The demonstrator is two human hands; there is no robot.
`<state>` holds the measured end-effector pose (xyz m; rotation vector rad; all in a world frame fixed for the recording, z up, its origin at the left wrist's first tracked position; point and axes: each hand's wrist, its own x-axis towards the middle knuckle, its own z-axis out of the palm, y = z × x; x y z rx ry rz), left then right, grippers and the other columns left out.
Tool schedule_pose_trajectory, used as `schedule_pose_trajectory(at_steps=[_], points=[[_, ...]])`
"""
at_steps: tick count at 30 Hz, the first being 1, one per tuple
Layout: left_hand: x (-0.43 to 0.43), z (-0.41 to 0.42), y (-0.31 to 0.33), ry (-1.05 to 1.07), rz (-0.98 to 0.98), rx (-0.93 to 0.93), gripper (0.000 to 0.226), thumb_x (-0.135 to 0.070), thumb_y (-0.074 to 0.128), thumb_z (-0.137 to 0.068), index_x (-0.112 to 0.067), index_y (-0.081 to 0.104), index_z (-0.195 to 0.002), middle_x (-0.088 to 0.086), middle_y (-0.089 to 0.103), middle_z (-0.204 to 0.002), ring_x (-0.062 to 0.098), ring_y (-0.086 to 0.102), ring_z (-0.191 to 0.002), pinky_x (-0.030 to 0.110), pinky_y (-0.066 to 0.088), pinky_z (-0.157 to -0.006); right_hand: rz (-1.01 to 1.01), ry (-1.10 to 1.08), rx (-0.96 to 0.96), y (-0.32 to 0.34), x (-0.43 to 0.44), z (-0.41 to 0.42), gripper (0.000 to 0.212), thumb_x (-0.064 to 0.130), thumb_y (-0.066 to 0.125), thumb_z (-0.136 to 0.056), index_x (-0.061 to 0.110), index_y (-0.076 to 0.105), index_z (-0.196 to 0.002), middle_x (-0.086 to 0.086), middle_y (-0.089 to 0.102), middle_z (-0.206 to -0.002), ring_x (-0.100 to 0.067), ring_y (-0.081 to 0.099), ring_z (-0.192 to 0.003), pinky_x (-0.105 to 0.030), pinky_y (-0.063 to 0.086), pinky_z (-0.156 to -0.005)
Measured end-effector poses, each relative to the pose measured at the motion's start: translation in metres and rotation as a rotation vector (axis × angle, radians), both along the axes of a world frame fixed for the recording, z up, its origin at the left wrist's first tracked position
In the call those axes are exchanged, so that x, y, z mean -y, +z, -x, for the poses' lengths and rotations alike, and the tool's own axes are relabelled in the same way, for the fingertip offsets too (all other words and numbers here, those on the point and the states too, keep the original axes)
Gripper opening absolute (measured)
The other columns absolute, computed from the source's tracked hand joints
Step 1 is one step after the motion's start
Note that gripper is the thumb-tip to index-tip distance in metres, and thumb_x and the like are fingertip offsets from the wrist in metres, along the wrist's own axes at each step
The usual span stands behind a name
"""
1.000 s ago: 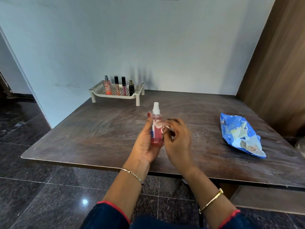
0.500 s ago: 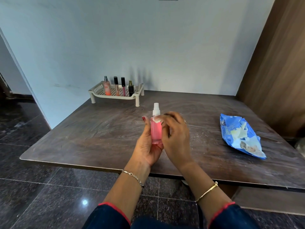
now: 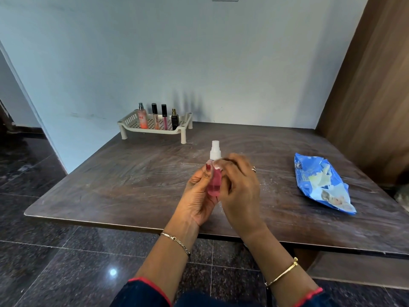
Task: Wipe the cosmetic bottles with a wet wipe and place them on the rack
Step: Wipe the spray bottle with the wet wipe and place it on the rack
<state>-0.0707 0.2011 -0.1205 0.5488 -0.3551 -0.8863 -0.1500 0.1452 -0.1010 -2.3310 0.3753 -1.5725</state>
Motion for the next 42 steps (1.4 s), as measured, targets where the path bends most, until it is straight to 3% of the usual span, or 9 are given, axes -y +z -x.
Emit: schedule_pose_trajectory(at_steps=[5,9,13,21,24,27,32,37,42], points=[[-0.001,-0.001,-0.003,-0.012,-0.025,-0.079,0.045,-0.031,0.065,-0.079,-0.001,0.066,-0.112,0.015,0.067,-0.105,0.021,0.066,-0.096,0.036,0.053,-0.089,0.158,-0.051,-0.081,0.003,-0.003,0.000,0.037,0.019,0.038,-0.087,0.003,0.068,-0.102,-0.012,0.065,-0.108,-0.022,0.062,-0.098,-0.027,0.049,-0.080],[0.002,-0.002,-0.006,-0.012,-0.069,-0.083,0.064,-0.044,0.073,-0.075,-0.002,0.062,-0.121,0.019,0.061,-0.120,0.029,0.059,-0.111,0.040,0.043,-0.101,-0.205,0.073,-0.011,0.001,-0.003,-0.004,0.022,0.000,0.055,-0.084,0.016,0.067,-0.094,0.002,0.064,-0.106,-0.006,0.057,-0.099,-0.017,0.046,-0.085],[0.005,-0.006,-0.009,-0.012,-0.102,-0.084,0.058,-0.050,0.071,-0.075,-0.004,0.068,-0.110,0.015,0.064,-0.104,0.022,0.060,-0.089,0.028,0.055,-0.073,-0.564,0.215,0.037,0.009,-0.003,-0.005,0.025,0.001,0.059,-0.081,0.026,0.063,-0.079,0.009,0.066,-0.087,-0.007,0.062,-0.081,-0.015,0.049,-0.070],[-0.001,-0.006,0.003,-0.102,0.011,-0.173,0.044,-0.049,0.056,-0.079,-0.008,0.061,-0.095,0.003,0.057,-0.066,0.007,0.051,-0.038,0.013,0.036,-0.028,-1.006,0.577,-0.080,0.027,0.015,-0.005,0.024,-0.009,0.058,-0.085,0.014,0.062,-0.092,0.000,0.069,-0.085,-0.010,0.060,-0.077,-0.022,0.050,-0.071],[0.002,-0.005,0.002,-0.110,0.030,-0.227,0.048,-0.052,0.055,-0.080,-0.007,0.064,-0.095,0.004,0.058,-0.072,0.008,0.054,-0.042,0.012,0.041,-0.033,-0.898,0.521,-0.083,0.023,0.016,-0.006,0.025,-0.006,0.060,-0.086,0.019,0.062,-0.091,0.003,0.070,-0.087,-0.006,0.063,-0.079,-0.017,0.050,-0.068],[0.007,-0.005,0.003,-0.111,0.077,-0.293,0.058,-0.053,0.061,-0.074,-0.003,0.064,-0.103,0.010,0.063,-0.092,0.016,0.064,-0.076,0.024,0.058,-0.069,-0.571,0.272,-0.064,0.011,0.007,-0.005,0.025,-0.001,0.062,-0.086,0.024,0.063,-0.091,0.009,0.067,-0.091,-0.003,0.062,-0.086,-0.020,0.051,-0.076],[0.008,-0.004,0.002,-0.095,0.043,-0.235,0.060,-0.058,0.059,-0.074,-0.012,0.061,-0.113,0.005,0.063,-0.097,0.018,0.060,-0.096,0.038,0.045,-0.102,0.020,0.087,-0.161,-0.009,-0.002,0.006,0.023,-0.001,0.054,-0.083,0.012,0.070,-0.094,0.003,0.063,-0.094,-0.010,0.058,-0.079,-0.022,0.047,-0.068],[0.005,-0.007,-0.006,-0.155,-0.029,-0.241,0.050,-0.062,0.064,-0.072,-0.018,0.063,-0.094,-0.001,0.059,-0.085,0.013,0.055,-0.089,0.031,0.045,-0.100,0.147,0.083,-0.212,-0.025,-0.014,0.016,0.023,0.010,0.049,-0.087,0.008,0.070,-0.096,-0.004,0.065,-0.100,-0.023,0.062,-0.084,-0.037,0.052,-0.065],[0.005,-0.010,-0.001,-0.041,-0.027,-0.290,0.045,-0.055,0.052,-0.087,-0.011,0.062,-0.092,0.002,0.061,-0.073,0.009,0.057,-0.058,0.022,0.054,-0.058,-0.029,0.179,-0.120,-0.028,-0.012,0.022,0.028,-0.004,0.054,-0.080,0.011,0.070,-0.098,0.000,0.062,-0.100,-0.015,0.061,-0.088,-0.032,0.052,-0.071]])
